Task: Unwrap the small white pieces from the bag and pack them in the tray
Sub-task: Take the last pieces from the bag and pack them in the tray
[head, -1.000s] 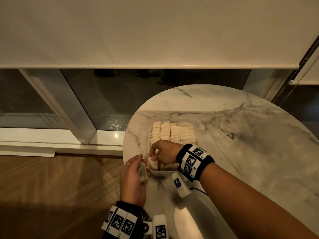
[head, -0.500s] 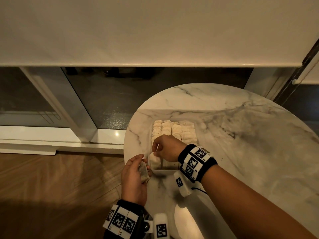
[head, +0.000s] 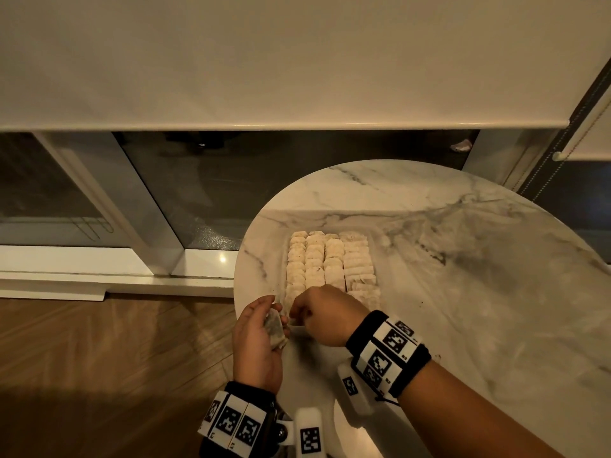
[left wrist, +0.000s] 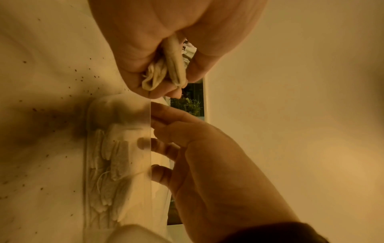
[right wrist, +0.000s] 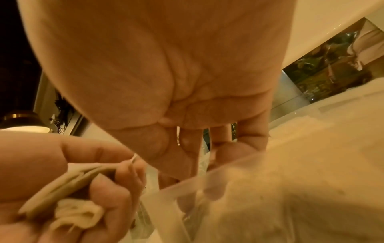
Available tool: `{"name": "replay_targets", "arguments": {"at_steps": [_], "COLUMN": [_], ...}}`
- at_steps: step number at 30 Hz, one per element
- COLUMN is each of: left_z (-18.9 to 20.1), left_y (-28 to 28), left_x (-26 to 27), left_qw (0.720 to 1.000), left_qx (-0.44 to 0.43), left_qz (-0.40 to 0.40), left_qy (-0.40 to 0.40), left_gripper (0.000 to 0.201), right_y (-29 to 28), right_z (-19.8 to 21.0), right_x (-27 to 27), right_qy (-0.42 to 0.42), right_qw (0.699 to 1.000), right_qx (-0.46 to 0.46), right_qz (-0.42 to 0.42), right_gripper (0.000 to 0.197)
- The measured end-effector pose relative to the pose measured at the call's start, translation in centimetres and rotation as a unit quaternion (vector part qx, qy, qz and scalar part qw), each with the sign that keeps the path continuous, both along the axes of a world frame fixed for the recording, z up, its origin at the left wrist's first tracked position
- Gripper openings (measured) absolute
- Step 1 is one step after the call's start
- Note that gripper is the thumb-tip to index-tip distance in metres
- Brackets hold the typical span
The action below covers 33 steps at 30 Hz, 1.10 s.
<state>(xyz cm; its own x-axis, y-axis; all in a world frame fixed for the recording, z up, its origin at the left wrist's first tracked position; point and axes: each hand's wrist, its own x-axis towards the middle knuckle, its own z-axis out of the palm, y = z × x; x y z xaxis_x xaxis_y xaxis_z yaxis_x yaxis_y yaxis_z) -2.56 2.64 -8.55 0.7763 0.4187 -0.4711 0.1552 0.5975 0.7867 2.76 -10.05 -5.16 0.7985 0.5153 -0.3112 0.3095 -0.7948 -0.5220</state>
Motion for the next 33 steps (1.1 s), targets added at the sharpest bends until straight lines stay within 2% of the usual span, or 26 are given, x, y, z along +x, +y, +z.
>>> {"name": "replay_targets", "arguments": {"at_steps": [3,6,10,12,15,23,28,33], "left_z": [0.0,0.4,2.0,2.6,3.1,4.0,3.6,3.7], "left_y": [-0.1,-0.1,-0.9,-1.5,-2.4,-4.8,-4.9,-4.9], "left_x": [0.0,-0.2,-0.8,-1.0,-1.0,-1.4,-1.5,-1.4], "left_qw": [1.000,1.000,0.997,0.993,0.987,0.985,0.985,0.982], "left_qx": [0.000,-0.022,-0.067,-0.101,-0.147,-0.151,-0.143,-0.159], "left_qz": [-0.006,-0.009,-0.007,-0.010,-0.018,-0.066,-0.074,-0.080], "left_qy": [0.007,0.004,-0.034,-0.051,-0.057,-0.058,-0.057,-0.059], "left_gripper": [0.009,0.009,0.021,0.024,0.026,0.031,0.040,0.042], "right_y": [-0.2,-0.7,-1.9,-2.5,-3.2,-4.1,-3.8,-3.9], "right_z": [-0.8,-0.7,0.6,1.3,1.5,0.9,0.7,0.5], "right_x": [-0.2,-0.5,-2.2,-3.5,-5.2,-5.1,-4.8,-4.4], "right_qy": [0.011,-0.006,-0.048,-0.035,-0.024,-0.034,-0.003,0.047], "right_qw": [1.000,0.995,0.950,0.933,0.932,0.934,0.918,0.882], "right_qx": [0.012,0.094,0.284,0.333,0.338,0.292,0.312,0.391], "right_qz": [0.006,-0.035,-0.125,-0.135,-0.127,-0.203,-0.244,-0.260], "right_gripper": [0.042,0.038,0.014,0.021,0.032,0.024,0.030,0.013]}}
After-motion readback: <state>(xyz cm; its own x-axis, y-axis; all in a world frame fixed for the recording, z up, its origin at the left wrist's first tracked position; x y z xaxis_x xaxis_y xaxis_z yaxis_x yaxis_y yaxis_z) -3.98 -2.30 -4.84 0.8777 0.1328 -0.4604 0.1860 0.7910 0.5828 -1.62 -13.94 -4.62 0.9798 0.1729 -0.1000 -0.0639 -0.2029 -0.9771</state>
